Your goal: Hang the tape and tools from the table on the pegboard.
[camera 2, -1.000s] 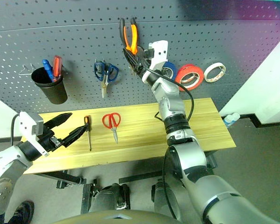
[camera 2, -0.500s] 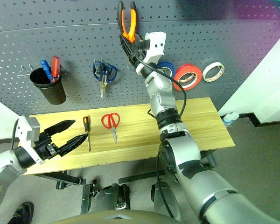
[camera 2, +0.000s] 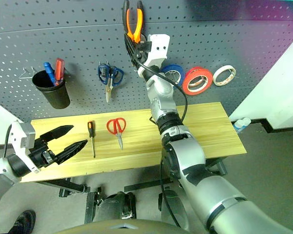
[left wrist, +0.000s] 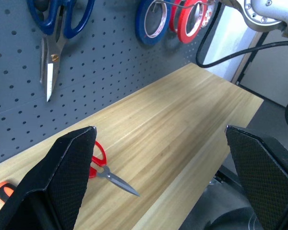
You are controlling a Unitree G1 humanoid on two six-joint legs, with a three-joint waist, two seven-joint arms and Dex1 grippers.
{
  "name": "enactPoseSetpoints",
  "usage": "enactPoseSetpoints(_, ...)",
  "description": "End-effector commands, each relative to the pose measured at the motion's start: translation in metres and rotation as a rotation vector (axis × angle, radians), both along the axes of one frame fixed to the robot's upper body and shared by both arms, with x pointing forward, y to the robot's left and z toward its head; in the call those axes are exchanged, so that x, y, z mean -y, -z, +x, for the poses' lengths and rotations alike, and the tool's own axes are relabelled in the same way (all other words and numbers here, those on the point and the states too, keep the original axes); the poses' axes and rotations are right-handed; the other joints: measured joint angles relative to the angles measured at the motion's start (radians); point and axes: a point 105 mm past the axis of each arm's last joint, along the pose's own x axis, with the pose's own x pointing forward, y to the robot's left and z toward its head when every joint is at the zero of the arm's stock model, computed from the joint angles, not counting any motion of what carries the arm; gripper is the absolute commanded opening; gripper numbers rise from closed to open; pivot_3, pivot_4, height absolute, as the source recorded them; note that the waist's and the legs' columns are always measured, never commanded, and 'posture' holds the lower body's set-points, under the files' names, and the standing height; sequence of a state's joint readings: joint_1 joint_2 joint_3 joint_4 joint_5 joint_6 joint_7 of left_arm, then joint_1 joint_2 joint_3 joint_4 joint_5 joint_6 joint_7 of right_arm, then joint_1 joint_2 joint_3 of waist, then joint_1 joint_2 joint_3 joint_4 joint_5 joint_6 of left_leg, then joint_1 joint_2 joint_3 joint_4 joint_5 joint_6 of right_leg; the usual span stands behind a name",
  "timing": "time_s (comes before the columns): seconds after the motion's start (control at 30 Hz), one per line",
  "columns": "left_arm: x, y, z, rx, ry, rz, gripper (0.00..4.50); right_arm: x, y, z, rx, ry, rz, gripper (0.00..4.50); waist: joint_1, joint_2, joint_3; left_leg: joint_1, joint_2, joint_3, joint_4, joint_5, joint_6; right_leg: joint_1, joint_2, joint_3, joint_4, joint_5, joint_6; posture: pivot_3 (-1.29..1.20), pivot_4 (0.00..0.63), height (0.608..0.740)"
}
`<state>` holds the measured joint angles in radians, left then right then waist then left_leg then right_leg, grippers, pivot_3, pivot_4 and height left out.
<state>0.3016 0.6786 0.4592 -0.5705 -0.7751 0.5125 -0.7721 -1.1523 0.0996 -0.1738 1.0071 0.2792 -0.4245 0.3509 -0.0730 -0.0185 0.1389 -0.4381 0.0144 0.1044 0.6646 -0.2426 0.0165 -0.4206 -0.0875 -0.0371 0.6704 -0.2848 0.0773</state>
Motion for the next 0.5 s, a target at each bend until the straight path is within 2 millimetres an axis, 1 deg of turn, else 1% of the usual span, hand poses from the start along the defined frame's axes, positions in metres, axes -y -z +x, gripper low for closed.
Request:
enactPoseSetpoints(0.03, 0.0016, -0.0140, -0.0022, 0.061, 0.004, 0.024, 4.50, -0.0036, -0.0288, -0.0057, 0.107, 0.026, 0.005, 2.07, 0.000, 0.000, 0.000, 0.000, 0.000, 0.000, 0.000, 0.000, 0.000, 0.000, 0.000, 0.000, 0.000, 0.000, 0.000, 0.00, 0.097, 0.740)
enactPoseSetpoints(0.2, 0.0017, -0.0152, -0.0030, 0.061, -0.003, 0.024, 4.50, -0.0010, -0.0275, -0.0051, 0.120, 0.071, 0.001, 2.07, 0.000, 0.000, 0.000, 0.000, 0.000, 0.000, 0.000, 0.000, 0.000, 0.000, 0.000, 0.000, 0.000, 0.000, 0.000, 0.01, 0.097, 0.740)
enactPoseSetpoints(0.27, 0.0023, -0.0150, -0.0038, 0.056, -0.002, 0.024, 4.50, 0.0003, -0.0289, -0.0065, 0.151, 0.106, -0.024, 2.07, 0.000, 0.000, 0.000, 0.000, 0.000, 0.000, 0.000, 0.000, 0.000, 0.000, 0.000, 0.000, 0.000, 0.000, 0.000, 0.02, 0.097, 0.740)
enactPoseSetpoints(0.43, 0.0031, -0.0154, -0.0046, 0.053, -0.003, 0.025, 4.50, -0.0046, -0.0326, -0.0117, 0.205, 0.125, -0.049, 2.07, 0.001, 0.000, 0.000, 0.000, 0.000, 0.000, -0.001, 0.000, 0.000, 0.000, 0.000, 0.000, 0.000, 0.000, 0.000, 0.03, 0.094, 0.740)
enactPoseSetpoints(0.5, 0.0031, -0.0160, -0.0052, 0.052, -0.004, 0.026, 4.50, -0.0045, -0.0303, -0.0108, 0.197, 0.135, -0.047, 2.07, 0.001, 0.000, 0.000, 0.000, 0.000, 0.000, -0.001, 0.000, -0.001, 0.000, 0.000, 0.000, 0.000, 0.000, 0.000, 0.03, 0.096, 0.740)
